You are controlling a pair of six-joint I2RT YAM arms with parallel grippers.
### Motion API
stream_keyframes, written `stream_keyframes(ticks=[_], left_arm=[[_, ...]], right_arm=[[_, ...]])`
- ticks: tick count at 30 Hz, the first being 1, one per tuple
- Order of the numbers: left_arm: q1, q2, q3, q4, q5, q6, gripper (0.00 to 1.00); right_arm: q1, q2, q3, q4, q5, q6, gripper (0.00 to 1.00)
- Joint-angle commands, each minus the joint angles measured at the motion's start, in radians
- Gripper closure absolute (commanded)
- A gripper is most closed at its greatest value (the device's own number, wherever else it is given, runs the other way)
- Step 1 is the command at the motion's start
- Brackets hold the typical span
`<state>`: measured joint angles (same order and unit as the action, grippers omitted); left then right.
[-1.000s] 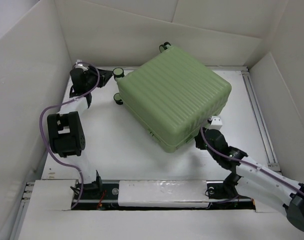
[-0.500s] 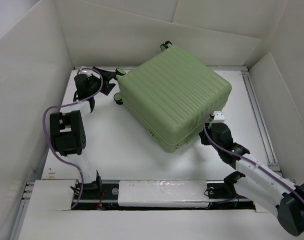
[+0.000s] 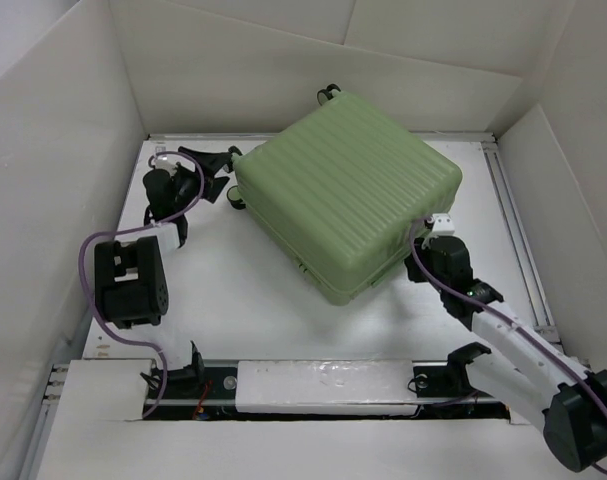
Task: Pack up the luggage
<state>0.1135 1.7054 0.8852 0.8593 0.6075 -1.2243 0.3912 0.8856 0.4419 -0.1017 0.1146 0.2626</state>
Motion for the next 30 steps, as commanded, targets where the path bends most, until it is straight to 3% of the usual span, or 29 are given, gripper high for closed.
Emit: stream_keyframes(ticks=[1, 5, 9, 15, 22, 26, 28, 30], left_arm=[[-0.015, -0.093, -0.04, 0.203, 0.071, -0.012, 0.06], [-0.026, -0.127, -0.058, 0.222, 0.051, -0.001, 0.0], [-0.051, -0.093, 0.072, -0.009, 0.029, 0.09, 0.0], [-0.06, -0.003, 0.153, -0.101, 0.008, 0.077, 0.0], [-0.06, 0.097, 0.245, -0.101, 0.008, 0.017, 0.0], [-0.069, 0.14, 0.278, 0.01, 0.018, -0.05, 0.05], [-0.078, 0.169, 0.287, 0.065, 0.018, -0.081, 0.11], [-0.09, 0.178, 0.297, 0.143, 0.029, -0.118, 0.25]], right_arm=[[0.001, -0.054, 0.009, 0.178, -0.087, 0.006, 0.84], [0.001, -0.063, -0.012, 0.178, -0.087, 0.006, 0.84], [0.001, -0.042, -0.012, 0.178, -0.098, 0.015, 0.84], [0.001, -0.056, -0.022, 0.178, -0.121, 0.015, 0.86], [0.001, -0.065, -0.031, 0.178, -0.141, 0.024, 0.86], [0.011, -0.074, -0.058, 0.178, -0.141, 0.033, 0.86], [0.011, -0.074, -0.068, 0.178, -0.132, 0.043, 0.86], [0.011, -0.062, -0.077, 0.178, -0.132, 0.043, 0.86]])
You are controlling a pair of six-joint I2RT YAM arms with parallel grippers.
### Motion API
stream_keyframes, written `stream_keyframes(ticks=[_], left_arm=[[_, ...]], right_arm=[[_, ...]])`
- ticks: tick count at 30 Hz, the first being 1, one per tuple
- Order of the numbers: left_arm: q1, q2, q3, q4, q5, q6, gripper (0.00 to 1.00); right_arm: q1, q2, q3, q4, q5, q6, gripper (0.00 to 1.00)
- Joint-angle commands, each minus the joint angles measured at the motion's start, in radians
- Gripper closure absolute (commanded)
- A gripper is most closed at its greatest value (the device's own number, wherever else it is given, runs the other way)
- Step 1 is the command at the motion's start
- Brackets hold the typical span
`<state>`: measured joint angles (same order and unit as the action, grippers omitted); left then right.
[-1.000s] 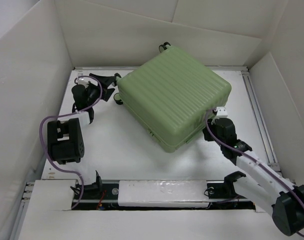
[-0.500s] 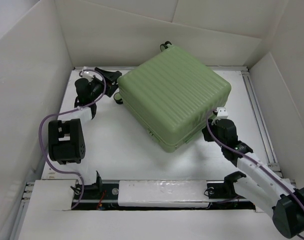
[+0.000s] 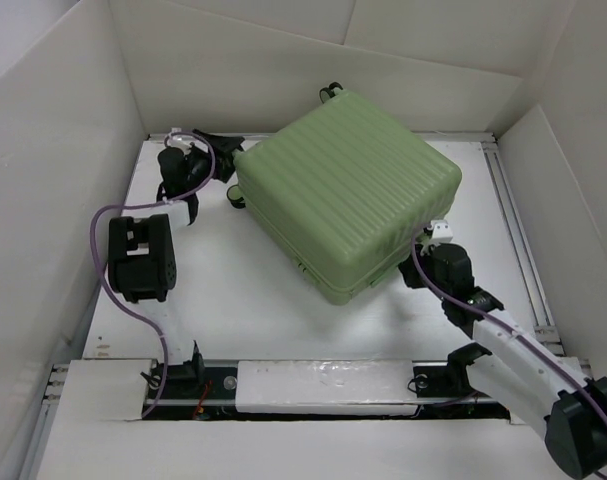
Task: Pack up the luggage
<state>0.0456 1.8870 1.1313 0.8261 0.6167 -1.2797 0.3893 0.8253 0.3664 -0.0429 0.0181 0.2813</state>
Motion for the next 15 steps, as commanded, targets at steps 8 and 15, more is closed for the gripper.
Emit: stream_keyframes(ticks=[8, 15], left_arm=[[0.0, -0.072, -0.068, 0.266, -0.009, -0.057, 1.0], [0.042, -0.394, -0.278, 0.072, -0.08, 0.08, 1.0]], right_arm=[[0.013, 0.207, 0.109, 0.221, -0.044, -0.019, 0.86], [-0.017, 0.454, 0.372, 0.271, -0.173, -0.091, 0.9]])
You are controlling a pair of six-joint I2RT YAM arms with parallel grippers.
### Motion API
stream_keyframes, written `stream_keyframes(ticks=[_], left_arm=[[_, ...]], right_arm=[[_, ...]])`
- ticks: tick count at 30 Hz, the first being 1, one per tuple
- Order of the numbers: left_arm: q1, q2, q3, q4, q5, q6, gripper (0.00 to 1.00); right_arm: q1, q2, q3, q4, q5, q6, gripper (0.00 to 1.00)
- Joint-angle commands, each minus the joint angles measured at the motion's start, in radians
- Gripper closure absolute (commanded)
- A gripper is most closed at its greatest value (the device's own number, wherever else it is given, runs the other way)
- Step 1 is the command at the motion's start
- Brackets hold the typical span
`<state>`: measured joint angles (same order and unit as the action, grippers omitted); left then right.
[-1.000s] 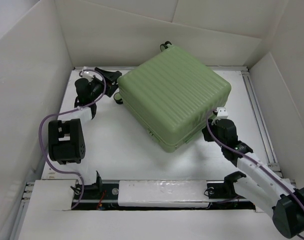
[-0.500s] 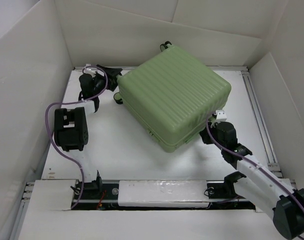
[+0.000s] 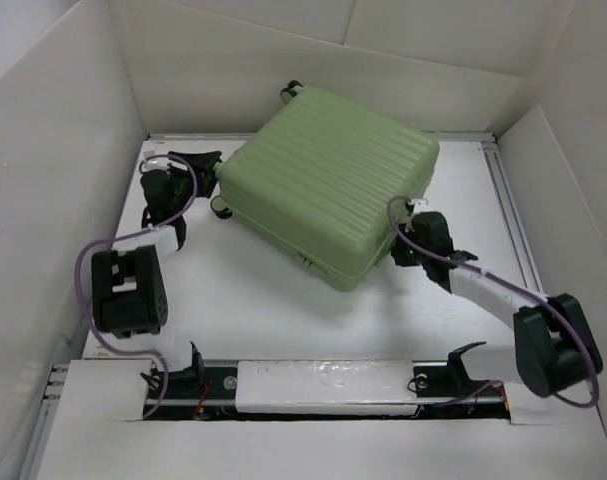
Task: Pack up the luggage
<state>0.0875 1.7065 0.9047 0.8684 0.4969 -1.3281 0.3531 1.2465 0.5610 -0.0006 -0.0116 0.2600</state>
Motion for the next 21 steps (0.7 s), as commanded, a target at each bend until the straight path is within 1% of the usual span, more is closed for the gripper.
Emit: stream_keyframes(ticks=[1, 3, 4, 5, 6, 7, 8, 9, 10, 11, 13, 14, 15, 17, 18, 20, 21], left_arm=[[0.0, -0.252, -0.084, -0.027, 0.025, 0.17, 1.0], [0.0, -0.327, -0.124, -0.074, 0.014, 0.2, 1.0], [0.0, -0.399, -0.136, -0.109, 0.002, 0.217, 1.0], [0.0, -0.428, -0.136, -0.149, -0.007, 0.233, 1.0], [0.0, -0.452, -0.147, -0.226, -0.024, 0.272, 1.0], [0.0, -0.482, -0.136, -0.265, -0.024, 0.297, 1.0], [0.0, -0.492, -0.124, -0.304, -0.035, 0.32, 1.0], [0.0, -0.492, -0.101, -0.365, -0.049, 0.343, 1.0], [0.0, -0.492, -0.101, -0.38, -0.049, 0.358, 1.0], [0.009, -0.492, -0.092, -0.381, -0.049, 0.368, 1.0], [0.009, -0.492, -0.078, -0.39, -0.061, 0.368, 1.0], [0.009, -0.478, -0.078, -0.39, -0.061, 0.368, 1.0], [0.009, -0.469, -0.064, -0.39, -0.061, 0.368, 1.0], [0.009, -0.446, -0.041, -0.39, -0.061, 0.368, 1.0], [0.009, -0.427, -0.041, -0.39, -0.061, 0.368, 1.0], [0.009, -0.418, -0.032, -0.39, -0.061, 0.368, 1.0], [0.009, -0.406, -0.032, -0.379, -0.061, 0.368, 1.0]], right_arm=[[0.011, 0.075, 0.236, 0.217, -0.206, -0.07, 0.9], [0.01, 0.1, 0.276, 0.217, -0.26, -0.07, 0.9], [0.01, 0.1, 0.29, 0.2, -0.269, -0.07, 0.88], [0.01, 0.1, 0.306, 0.18, -0.269, -0.07, 0.86], [0.01, 0.091, 0.315, 0.156, -0.26, -0.07, 0.83], [0.01, 0.049, 0.306, 0.111, -0.248, -0.07, 0.72], [0.01, 0.016, 0.286, 0.102, -0.229, -0.07, 0.67], [0.01, -0.022, 0.255, 0.102, -0.212, -0.061, 0.63], [0.01, -0.062, 0.179, 0.102, -0.182, -0.042, 0.6], [0.01, -0.149, 0.136, 0.102, -0.171, -0.032, 0.59], [0.021, -0.238, 0.047, 0.102, -0.151, 0.001, 0.59], [0.021, -0.28, -0.04, 0.102, -0.151, 0.01, 0.65], [0.033, -0.351, -0.082, 0.14, -0.165, 0.021, 0.7], [0.055, -0.404, -0.169, 0.175, -0.218, 0.021, 0.81], [0.055, -0.441, -0.188, 0.175, -0.235, 0.021, 0.87], [0.081, -0.469, -0.216, 0.185, -0.245, 0.002, 0.88], [0.095, -0.478, -0.228, 0.2, -0.245, 0.002, 0.86]])
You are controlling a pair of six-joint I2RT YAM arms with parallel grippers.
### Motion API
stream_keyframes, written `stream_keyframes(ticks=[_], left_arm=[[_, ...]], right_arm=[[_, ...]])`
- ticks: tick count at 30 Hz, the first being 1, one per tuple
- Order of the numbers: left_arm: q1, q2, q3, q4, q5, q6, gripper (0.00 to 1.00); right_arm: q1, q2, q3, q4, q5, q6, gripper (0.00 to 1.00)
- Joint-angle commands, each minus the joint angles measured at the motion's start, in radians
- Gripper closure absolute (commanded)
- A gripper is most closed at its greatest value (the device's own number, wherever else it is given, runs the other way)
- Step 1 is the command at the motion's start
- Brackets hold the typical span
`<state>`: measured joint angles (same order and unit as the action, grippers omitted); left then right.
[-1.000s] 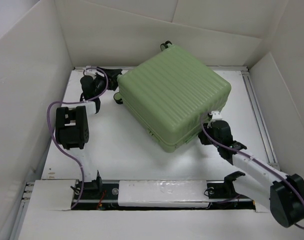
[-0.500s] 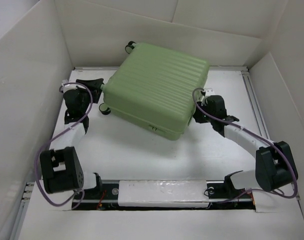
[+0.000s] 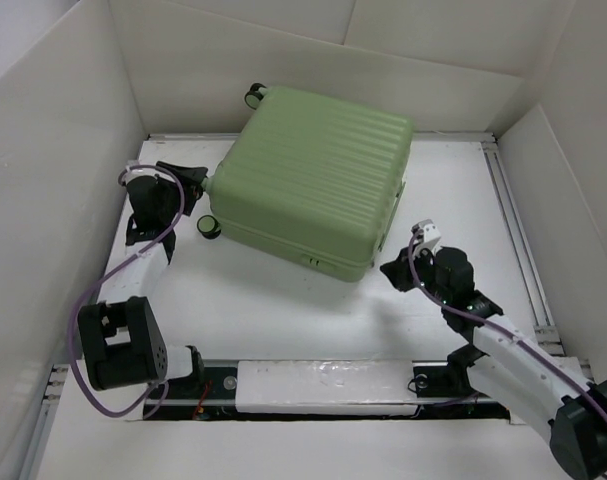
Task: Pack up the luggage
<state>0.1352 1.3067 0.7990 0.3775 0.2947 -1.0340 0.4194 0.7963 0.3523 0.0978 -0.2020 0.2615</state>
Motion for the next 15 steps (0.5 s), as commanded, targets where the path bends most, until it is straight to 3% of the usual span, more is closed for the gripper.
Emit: stream_keyframes(ticks=[1, 2, 3, 5, 15], left_arm=[[-0.039, 0.006, 0.074, 0.112, 0.141, 0.074, 1.0], [-0.039, 0.006, 0.086, 0.112, 0.141, 0.074, 1.0], [-0.039, 0.02, 0.104, 0.112, 0.141, 0.074, 1.0], [-0.039, 0.034, 0.115, 0.112, 0.141, 0.074, 1.0], [-0.039, 0.072, 0.141, 0.112, 0.141, 0.074, 1.0]], right_arm=[[0.028, -0.037, -0.033, 0.102, -0.054, -0.011, 0.79], [0.028, -0.048, -0.033, 0.102, -0.054, -0.011, 0.74], [0.028, -0.06, -0.042, 0.115, -0.065, -0.025, 0.63], [0.028, -0.069, -0.068, 0.16, -0.094, -0.025, 0.55], [0.038, 0.15, 0.001, 0.26, -0.175, -0.094, 0.52]])
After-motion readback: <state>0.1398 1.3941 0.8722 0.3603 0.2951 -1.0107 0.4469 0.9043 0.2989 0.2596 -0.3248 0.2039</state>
